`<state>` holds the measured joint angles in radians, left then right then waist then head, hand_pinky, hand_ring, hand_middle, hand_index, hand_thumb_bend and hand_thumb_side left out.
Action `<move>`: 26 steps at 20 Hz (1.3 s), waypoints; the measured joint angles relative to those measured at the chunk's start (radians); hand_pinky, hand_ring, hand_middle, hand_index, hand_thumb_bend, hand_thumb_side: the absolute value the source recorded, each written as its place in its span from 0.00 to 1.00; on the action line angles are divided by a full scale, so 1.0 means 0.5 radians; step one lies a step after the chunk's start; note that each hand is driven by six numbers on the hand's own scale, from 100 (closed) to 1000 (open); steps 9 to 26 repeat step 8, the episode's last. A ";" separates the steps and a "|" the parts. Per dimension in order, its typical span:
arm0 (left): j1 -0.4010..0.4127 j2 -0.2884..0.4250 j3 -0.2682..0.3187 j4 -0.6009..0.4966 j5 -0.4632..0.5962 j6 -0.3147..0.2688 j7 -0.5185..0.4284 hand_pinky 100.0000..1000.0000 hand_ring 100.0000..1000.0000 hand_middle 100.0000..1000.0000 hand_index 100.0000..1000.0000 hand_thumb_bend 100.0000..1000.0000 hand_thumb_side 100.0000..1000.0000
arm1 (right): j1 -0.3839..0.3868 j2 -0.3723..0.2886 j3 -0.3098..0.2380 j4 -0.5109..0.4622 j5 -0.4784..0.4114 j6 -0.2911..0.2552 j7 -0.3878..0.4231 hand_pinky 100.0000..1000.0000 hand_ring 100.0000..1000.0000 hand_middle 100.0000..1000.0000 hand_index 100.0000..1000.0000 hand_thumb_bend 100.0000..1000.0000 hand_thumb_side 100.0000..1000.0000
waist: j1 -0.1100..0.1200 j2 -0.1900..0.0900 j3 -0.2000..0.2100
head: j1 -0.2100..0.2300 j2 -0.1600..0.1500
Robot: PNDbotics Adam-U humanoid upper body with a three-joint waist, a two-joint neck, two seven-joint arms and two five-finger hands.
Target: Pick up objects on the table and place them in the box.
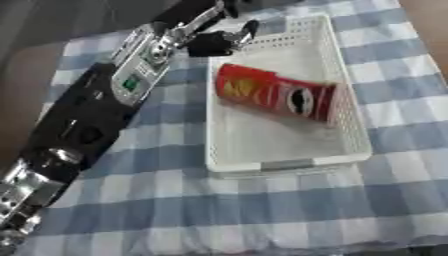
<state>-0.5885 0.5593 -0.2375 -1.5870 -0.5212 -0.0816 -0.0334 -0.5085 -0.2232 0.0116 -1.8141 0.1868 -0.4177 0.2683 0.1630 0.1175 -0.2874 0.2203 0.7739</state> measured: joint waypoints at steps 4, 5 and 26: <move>0.188 0.046 0.068 -0.345 0.180 -0.046 0.338 0.06 0.31 0.44 0.63 0.00 0.53 | 0.000 0.000 -0.002 0.001 0.006 0.000 0.001 0.30 0.54 0.64 0.81 0.00 0.74 | -0.008 0.003 0.034 | -0.020 0.000; 0.231 0.060 0.088 -0.426 0.206 -0.062 0.382 0.07 0.32 0.45 0.65 0.00 0.53 | 0.000 0.000 -0.005 0.001 0.008 0.000 0.001 0.30 0.54 0.64 0.81 0.00 0.74 | -0.010 0.004 0.045 | -0.023 0.000; 0.360 0.126 0.147 -0.644 0.232 -0.111 0.389 0.19 0.41 0.55 0.75 0.00 0.54 | 0.000 -0.004 -0.011 0.006 0.009 -0.001 0.000 0.30 0.54 0.64 0.81 0.00 0.74 | -0.011 0.006 0.083 | -0.045 0.000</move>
